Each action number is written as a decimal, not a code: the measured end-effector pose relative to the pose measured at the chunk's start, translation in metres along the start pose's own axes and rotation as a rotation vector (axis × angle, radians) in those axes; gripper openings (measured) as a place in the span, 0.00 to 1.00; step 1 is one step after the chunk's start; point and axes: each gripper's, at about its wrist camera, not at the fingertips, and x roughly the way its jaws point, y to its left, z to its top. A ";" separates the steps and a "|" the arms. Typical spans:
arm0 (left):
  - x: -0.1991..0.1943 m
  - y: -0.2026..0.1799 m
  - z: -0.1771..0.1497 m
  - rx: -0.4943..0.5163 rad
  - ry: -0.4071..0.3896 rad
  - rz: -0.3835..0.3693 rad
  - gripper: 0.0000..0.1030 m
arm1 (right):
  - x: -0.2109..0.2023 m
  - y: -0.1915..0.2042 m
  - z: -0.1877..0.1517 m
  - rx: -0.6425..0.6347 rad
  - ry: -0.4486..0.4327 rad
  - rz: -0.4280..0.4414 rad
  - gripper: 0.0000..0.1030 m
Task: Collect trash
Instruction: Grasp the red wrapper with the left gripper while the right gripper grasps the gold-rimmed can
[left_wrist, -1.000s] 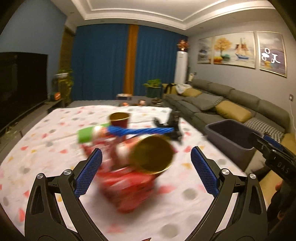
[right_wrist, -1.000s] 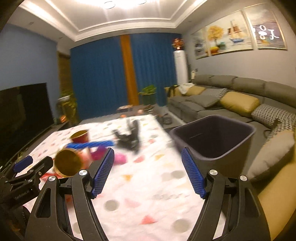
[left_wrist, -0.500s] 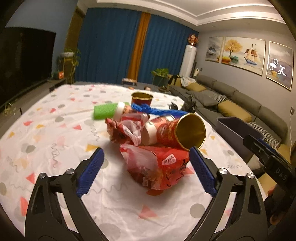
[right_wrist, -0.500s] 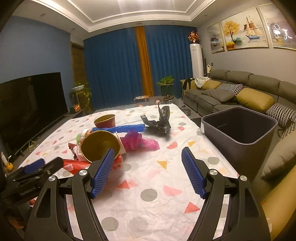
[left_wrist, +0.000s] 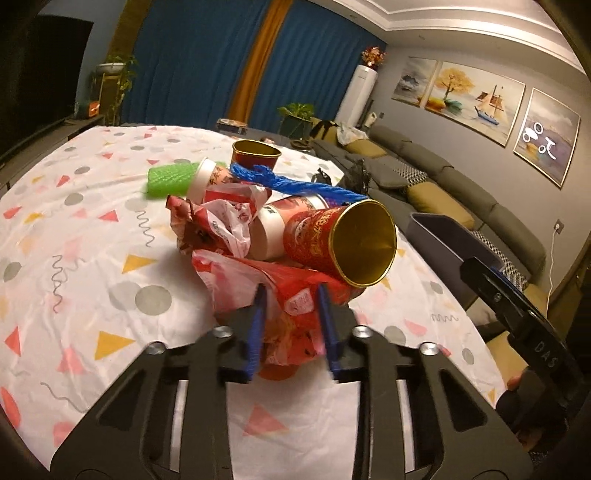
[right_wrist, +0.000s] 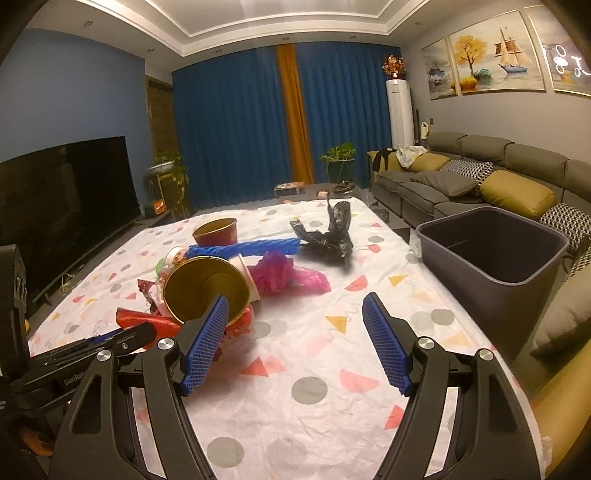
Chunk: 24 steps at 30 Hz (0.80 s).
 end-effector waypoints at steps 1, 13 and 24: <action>0.001 0.000 0.000 0.000 0.004 -0.002 0.17 | 0.003 0.002 0.000 -0.003 0.006 0.005 0.72; -0.002 0.007 -0.003 0.017 0.002 -0.023 0.02 | 0.041 0.022 0.001 -0.030 0.091 0.060 0.57; 0.002 0.012 -0.003 0.018 0.009 -0.021 0.02 | 0.078 0.035 0.000 -0.046 0.172 0.103 0.24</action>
